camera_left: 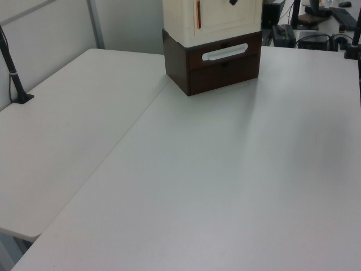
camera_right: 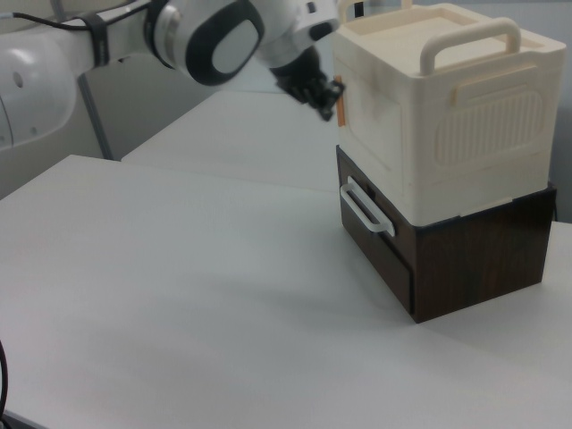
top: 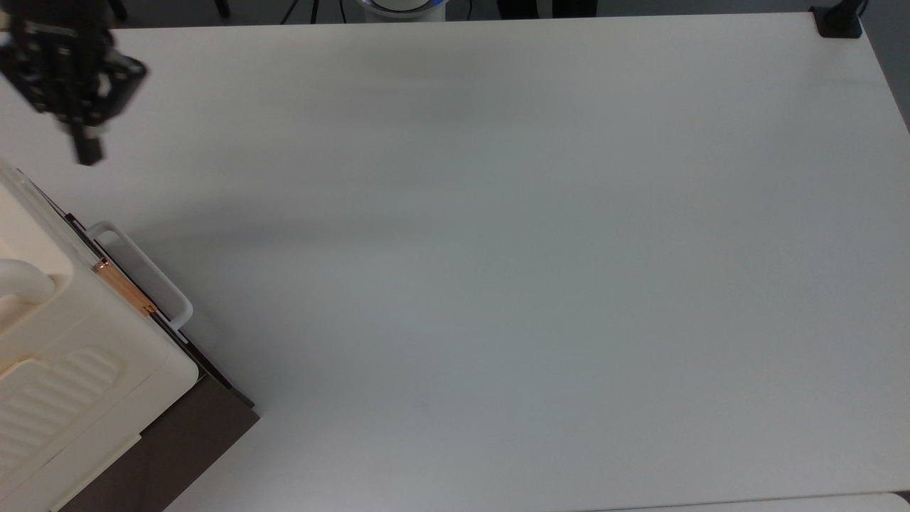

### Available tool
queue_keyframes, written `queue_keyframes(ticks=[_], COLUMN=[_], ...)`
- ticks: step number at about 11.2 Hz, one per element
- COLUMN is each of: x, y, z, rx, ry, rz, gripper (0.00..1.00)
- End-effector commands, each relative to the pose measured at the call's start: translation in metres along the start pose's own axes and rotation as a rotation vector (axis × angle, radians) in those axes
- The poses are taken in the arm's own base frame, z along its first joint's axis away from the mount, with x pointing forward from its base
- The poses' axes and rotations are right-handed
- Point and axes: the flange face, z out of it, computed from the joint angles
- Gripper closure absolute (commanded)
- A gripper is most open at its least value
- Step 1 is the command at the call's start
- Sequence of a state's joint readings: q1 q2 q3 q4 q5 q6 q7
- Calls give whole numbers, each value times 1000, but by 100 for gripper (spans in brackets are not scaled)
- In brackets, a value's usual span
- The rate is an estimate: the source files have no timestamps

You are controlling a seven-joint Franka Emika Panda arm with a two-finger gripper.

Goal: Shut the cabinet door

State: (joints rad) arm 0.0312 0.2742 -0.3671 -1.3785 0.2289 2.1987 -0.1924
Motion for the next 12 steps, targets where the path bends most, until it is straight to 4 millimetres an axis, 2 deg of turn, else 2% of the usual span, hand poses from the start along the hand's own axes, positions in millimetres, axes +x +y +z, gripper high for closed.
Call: queue_keyframes(ticks=[1,3,5,6,7,8,9,10,12], x=[-28,-55,-80,-91,-95,-96,-99,-99,-101], y=[-87,-140,-167,-172,-170,-171,-169,-166,-163], z=[-26,-44,-76,-87,-93,-93,-89,-88,-84], rx=[19,-39,-39,-34,-32,-34,-37,-39,-42], ry=[-216,-379,-497,-544,-560,-566,-580,-582,-591], rz=[-114,-187,-241,-261,-264,-266,-268,-262,-257], gripper=[100,100,100,100,90,71,41,0,0])
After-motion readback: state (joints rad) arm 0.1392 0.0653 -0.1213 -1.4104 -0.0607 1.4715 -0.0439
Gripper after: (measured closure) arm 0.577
